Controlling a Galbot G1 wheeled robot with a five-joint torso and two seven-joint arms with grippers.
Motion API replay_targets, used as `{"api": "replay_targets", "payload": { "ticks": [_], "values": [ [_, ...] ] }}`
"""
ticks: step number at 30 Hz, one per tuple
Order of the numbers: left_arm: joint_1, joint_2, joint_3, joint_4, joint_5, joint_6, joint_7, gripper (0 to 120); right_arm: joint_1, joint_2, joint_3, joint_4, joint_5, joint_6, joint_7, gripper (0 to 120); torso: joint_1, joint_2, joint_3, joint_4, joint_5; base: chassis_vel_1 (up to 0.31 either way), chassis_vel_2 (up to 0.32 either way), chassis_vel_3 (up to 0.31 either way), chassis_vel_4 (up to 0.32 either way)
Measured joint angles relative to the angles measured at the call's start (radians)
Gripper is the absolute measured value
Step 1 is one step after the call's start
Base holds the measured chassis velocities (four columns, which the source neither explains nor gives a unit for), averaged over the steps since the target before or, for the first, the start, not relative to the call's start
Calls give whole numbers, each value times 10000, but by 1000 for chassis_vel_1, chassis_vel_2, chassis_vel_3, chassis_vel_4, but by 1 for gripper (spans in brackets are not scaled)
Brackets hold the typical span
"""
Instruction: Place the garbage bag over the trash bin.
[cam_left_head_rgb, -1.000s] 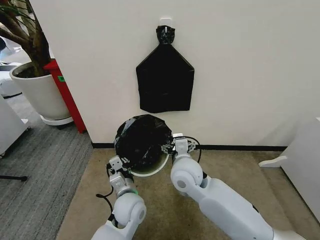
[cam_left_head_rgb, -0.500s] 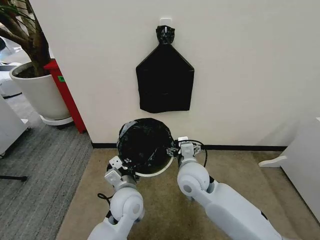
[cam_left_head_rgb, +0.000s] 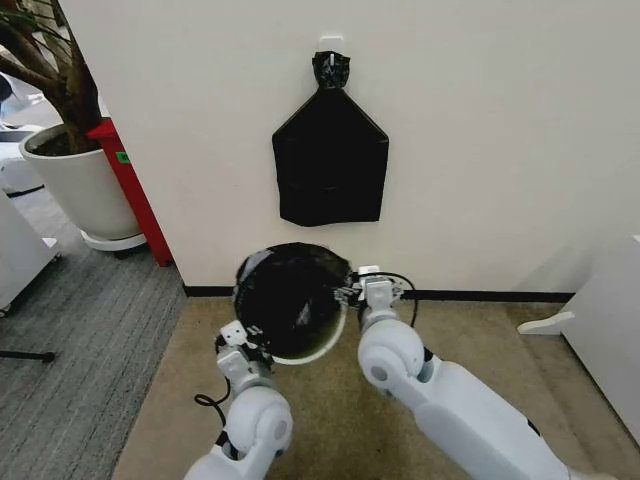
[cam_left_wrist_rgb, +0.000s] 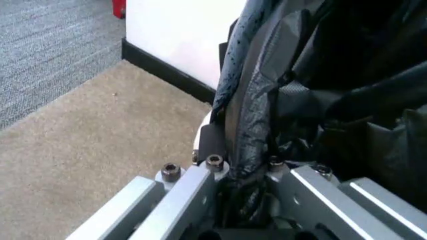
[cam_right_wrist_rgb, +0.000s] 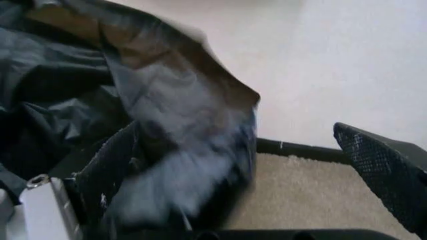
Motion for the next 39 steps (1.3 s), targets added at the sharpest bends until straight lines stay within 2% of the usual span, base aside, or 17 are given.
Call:
{"api": "replay_targets", "payload": {
  "ticks": [7, 15, 19, 29, 35, 39],
  "values": [
    [81, 101, -176, -215, -147, -48, 56, 0, -74, -144, 113, -187, -290, 50, -196, 100, 0, 0, 0, 0, -1, 0, 0, 0, 0],
    [-4, 194, -427, -580, -727, 24, 1, 0, -758, -578, 593, -49, -544, 74, -488, 100, 0, 0, 0, -1, 0, 0, 0, 0, 0],
    [24, 151, -497, -1161, -1905, 367, -277, 0, -1427, -765, 989, -24, -862, 160, -788, 100, 0, 0, -1, -1, 1, 0, 0, 0, 0],
    [-128, 35, -892, -1724, -3897, 545, -793, 0, -1919, -900, 991, 45, -1108, 206, -962, 100, 0, 0, 0, 0, -1, 0, 0, 0, 0],
    [-135, 15, -1034, -1768, -4339, 546, -939, 0, -2340, -832, 829, -10, -1479, 260, -1144, 100, 0, 0, 0, 0, -1, 0, 0, 0, 0],
    [-129, 33, -1015, -1675, -4194, 548, -942, 0, -2353, -822, 819, -3, -1525, 263, -1171, 100, 0, 0, 0, 0, -1, 0, 0, 0, 0]
  ]
}}
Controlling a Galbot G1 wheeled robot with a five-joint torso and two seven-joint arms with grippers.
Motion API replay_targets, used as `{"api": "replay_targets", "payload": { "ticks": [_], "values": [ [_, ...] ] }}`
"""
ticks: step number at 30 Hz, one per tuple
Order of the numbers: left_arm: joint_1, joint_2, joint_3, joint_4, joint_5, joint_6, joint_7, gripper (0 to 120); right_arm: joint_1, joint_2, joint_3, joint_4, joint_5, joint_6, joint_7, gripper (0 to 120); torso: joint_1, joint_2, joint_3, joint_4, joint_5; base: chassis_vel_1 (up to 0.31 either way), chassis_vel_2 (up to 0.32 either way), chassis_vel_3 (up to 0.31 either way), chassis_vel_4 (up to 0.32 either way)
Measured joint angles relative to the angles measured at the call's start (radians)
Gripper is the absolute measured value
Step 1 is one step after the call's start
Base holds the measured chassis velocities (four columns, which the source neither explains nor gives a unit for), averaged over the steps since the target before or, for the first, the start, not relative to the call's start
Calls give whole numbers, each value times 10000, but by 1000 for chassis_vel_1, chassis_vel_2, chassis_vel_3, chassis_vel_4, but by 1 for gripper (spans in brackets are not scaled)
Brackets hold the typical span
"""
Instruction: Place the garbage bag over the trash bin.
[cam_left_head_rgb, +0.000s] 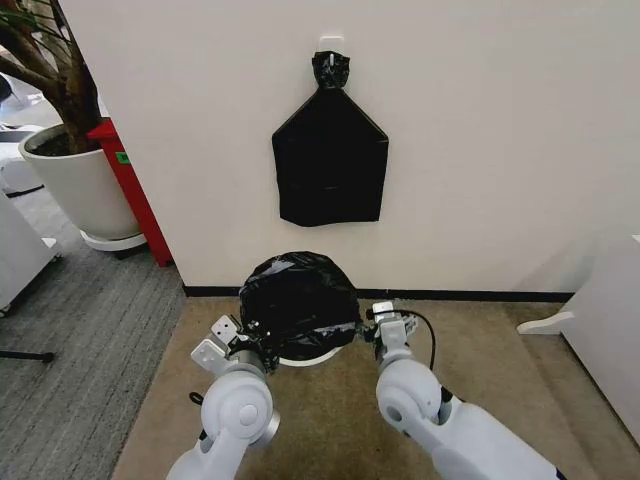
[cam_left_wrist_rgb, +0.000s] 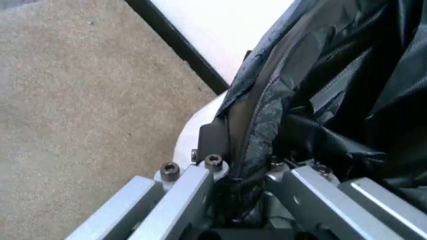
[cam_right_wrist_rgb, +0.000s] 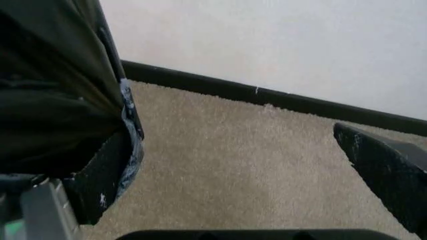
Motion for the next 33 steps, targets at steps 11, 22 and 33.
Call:
{"api": "replay_targets", "payload": {
  "ticks": [11, 22, 33],
  "values": [
    [24, -98, 319, 1022, 1955, -271, 420, 0, -65, -281, 1098, 1150, 461, -251, 33, 100, 0, 0, 0, -1, -1, 0, 0, 0, 0],
    [131, -342, 630, 1685, 4028, -789, 872, 0, 154, -75, 1510, 2035, 1058, -296, 190, 100, 0, 0, 0, 1, -1, 0, 0, 0, 0],
    [154, -361, 583, 1500, 3796, -861, 912, 0, 108, 23, 1617, 1499, 788, -169, 37, 100, 0, 0, 0, -1, 0, 0, 0, 0, 0]
  ]
}}
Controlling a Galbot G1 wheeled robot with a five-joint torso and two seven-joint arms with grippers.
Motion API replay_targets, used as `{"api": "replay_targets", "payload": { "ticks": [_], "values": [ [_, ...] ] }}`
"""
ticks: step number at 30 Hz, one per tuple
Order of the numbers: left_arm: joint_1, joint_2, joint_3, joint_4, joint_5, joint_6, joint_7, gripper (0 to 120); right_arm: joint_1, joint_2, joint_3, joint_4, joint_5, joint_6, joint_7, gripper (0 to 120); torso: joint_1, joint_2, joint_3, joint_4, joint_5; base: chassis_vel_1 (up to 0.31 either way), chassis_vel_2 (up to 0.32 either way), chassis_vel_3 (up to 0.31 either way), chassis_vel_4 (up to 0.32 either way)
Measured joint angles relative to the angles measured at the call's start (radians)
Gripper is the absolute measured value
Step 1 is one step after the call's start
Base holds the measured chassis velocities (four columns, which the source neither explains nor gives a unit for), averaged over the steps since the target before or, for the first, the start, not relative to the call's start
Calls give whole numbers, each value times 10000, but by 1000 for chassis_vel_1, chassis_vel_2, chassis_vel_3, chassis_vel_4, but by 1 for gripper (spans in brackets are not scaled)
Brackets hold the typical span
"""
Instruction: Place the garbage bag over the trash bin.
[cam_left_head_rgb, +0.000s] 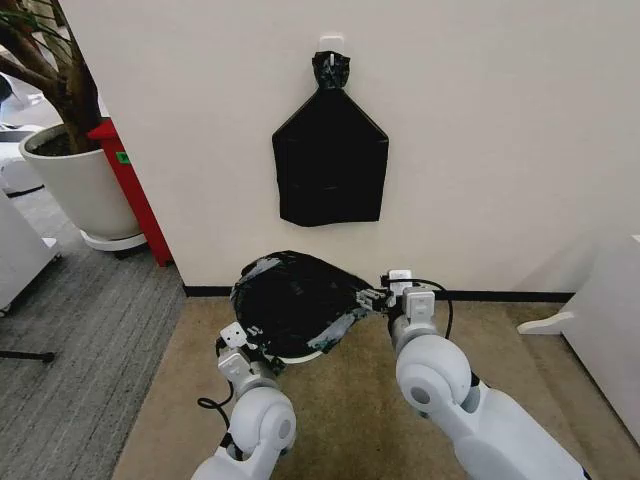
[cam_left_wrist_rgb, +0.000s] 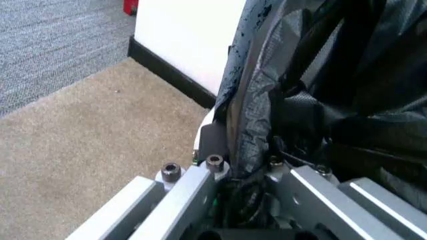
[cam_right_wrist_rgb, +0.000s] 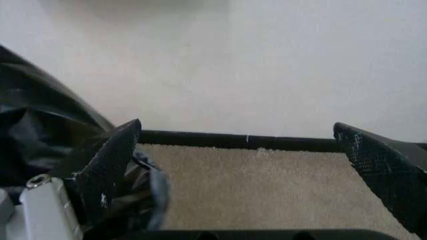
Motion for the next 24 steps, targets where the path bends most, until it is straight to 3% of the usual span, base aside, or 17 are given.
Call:
{"api": "replay_targets", "payload": {
  "ticks": [3, 6, 11, 24],
  "values": [
    [-32, 49, -61, 29, 88, -21, 0, 0, 0, 34, 89, 208, 582, 17, 145, 100, 0, 0, 0, 1, 0, 0, 0, 0, 0],
    [-106, 27, -99, 179, 406, -133, 4, 0, 76, 230, 119, 866, 2647, 18, 978, 100, 0, 0, 0, 2, -1, 0, 0, 0, 0],
    [-96, -83, -68, 276, 716, -265, 32, 0, -185, 476, 2, 1185, 3457, 48, 1504, 100, 0, -1, 0, 1, 0, 0, 0, 0, 0],
    [-123, -269, -76, 29, 344, -451, 57, 0, -1157, 604, -198, 434, 2426, 9, 1070, 100, 0, 0, 0, 1, 1, 0, 0, 0, 0]
  ]
}}
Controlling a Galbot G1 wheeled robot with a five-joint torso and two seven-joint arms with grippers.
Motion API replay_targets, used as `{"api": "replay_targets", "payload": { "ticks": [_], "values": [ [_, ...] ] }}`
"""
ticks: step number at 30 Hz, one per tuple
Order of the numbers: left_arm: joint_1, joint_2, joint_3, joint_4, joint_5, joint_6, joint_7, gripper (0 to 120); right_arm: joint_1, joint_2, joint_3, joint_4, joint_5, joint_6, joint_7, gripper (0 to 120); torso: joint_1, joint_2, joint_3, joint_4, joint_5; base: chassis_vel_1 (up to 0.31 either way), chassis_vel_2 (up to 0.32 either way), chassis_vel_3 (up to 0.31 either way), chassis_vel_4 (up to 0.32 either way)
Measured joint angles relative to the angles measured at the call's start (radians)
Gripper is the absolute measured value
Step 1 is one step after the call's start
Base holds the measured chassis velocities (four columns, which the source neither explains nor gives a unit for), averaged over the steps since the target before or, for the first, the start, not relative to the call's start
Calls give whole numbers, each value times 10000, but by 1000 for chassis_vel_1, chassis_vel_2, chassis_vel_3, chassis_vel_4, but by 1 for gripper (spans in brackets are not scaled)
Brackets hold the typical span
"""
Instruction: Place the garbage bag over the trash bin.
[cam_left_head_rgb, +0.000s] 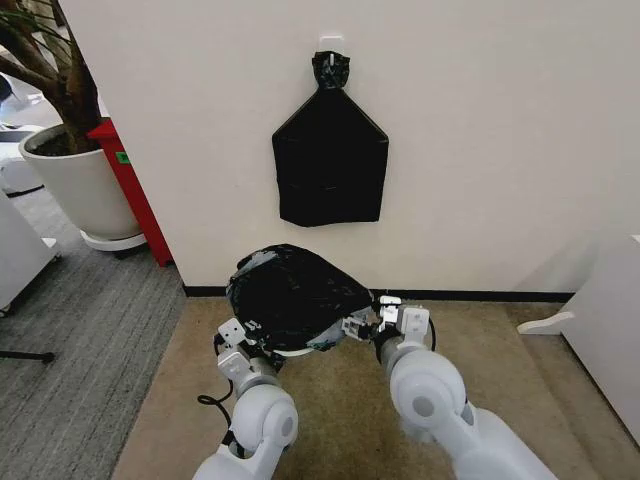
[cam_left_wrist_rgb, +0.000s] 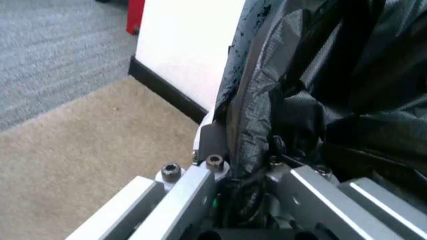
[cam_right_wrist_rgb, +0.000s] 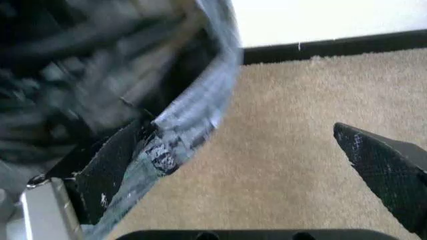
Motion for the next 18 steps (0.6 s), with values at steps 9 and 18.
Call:
{"api": "replay_targets", "payload": {
  "ticks": [9, 18],
  "values": [
    [-159, -93, -194, -651, -1974, 338, -569, 0, -664, 1, -175, -47, -839, 28, -396, 100, 0, 0, 0, -1, -1, 0, 0, 0, 0],
    [-84, -357, -266, -1371, -3682, 589, -1063, 0, -971, 97, -442, -356, -1551, 110, -649, 100, 0, 0, 0, -1, 0, 0, 0, 0, 0]
  ]
}}
